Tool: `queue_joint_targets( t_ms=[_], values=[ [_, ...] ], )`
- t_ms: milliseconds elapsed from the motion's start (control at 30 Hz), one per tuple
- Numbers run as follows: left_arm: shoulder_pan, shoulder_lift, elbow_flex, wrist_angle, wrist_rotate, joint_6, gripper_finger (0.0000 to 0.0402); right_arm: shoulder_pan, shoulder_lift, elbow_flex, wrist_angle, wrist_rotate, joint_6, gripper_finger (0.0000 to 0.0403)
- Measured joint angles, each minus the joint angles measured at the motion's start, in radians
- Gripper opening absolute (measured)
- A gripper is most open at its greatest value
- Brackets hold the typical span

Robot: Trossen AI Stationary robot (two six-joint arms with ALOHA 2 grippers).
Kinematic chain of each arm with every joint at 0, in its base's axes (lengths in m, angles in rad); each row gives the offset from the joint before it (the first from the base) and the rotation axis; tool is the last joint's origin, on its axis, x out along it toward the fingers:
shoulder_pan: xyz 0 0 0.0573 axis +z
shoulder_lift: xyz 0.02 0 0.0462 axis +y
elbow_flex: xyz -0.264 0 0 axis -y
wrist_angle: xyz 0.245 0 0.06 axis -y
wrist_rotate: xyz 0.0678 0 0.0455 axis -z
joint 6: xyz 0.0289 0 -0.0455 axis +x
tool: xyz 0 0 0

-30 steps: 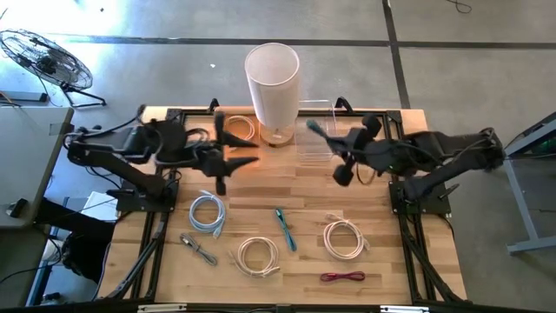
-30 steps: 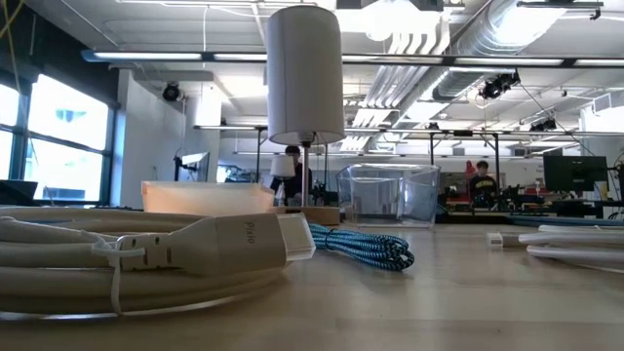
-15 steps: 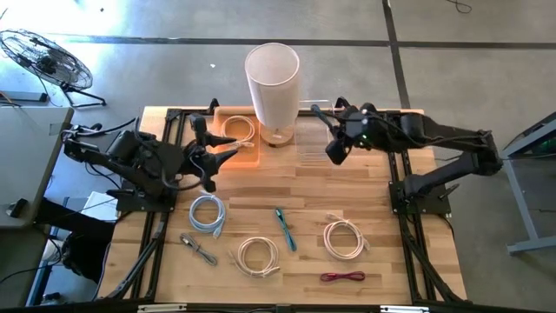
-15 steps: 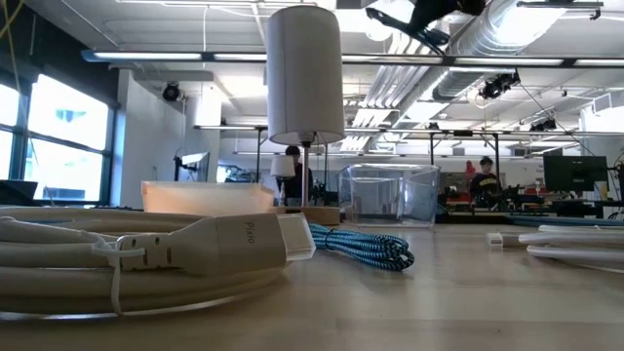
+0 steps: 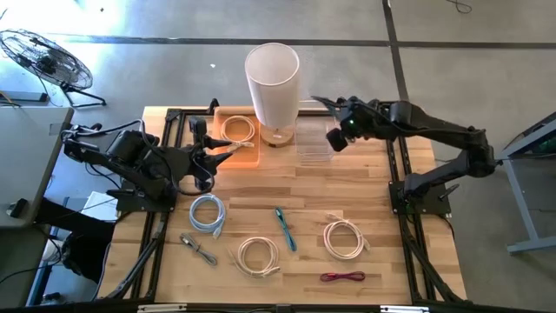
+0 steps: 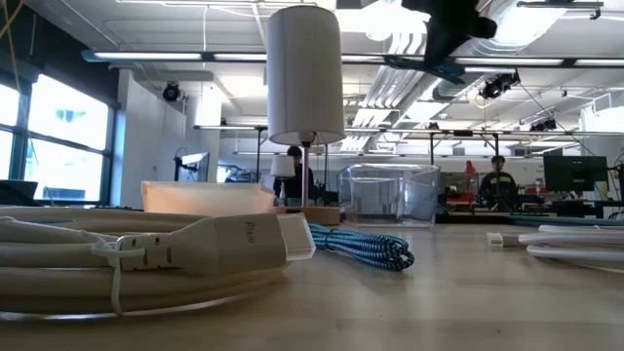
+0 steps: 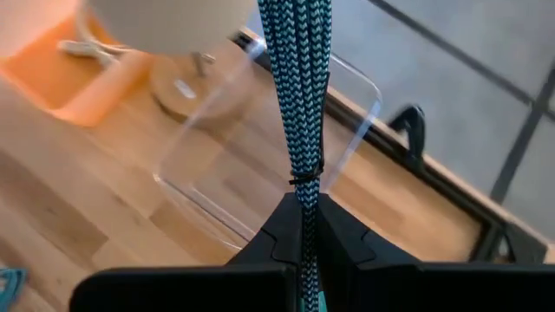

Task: Pick & Place USB Port
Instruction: Put the top blue and black charger cable into the transparent bin

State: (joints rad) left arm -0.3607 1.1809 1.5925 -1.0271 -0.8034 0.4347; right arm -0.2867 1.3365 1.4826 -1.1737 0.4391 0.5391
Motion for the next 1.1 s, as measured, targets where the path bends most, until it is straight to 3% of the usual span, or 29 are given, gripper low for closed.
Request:
queue_joint_targets(
  t_ms=[200, 433, 600, 767, 1100],
  values=[
    [0.0, 0.0, 0.0, -0.015, 0.0, 0.002, 0.0131, -0.084, 0.0, 0.0, 0.0, -0.116, 0.07, 0.0007],
    [0.0, 0.0, 0.0, -0.05, 0.0, 0.005, 0.0131, -0.152, 0.0, 0.0, 0.127, -0.339, 0.094, 0.0007],
    [0.0, 0.0, 0.0, -0.05, 0.007, 0.005, 0.0131, -0.196, 0.0, -0.012, 0.197, -0.432, 0.115, 0.0007],
    [0.0, 0.0, 0.0, -0.049, 0.008, 0.003, 0.0131, -0.264, 0.0, -0.158, 0.349, -0.559, 0.15, 0.0007],
    [0.0, 0.001, 0.0, -0.053, 0.034, -0.025, 0.0131, -0.3, 0.0, -0.427, 0.645, -0.566, 0.221, 0.0007]
  ],
)
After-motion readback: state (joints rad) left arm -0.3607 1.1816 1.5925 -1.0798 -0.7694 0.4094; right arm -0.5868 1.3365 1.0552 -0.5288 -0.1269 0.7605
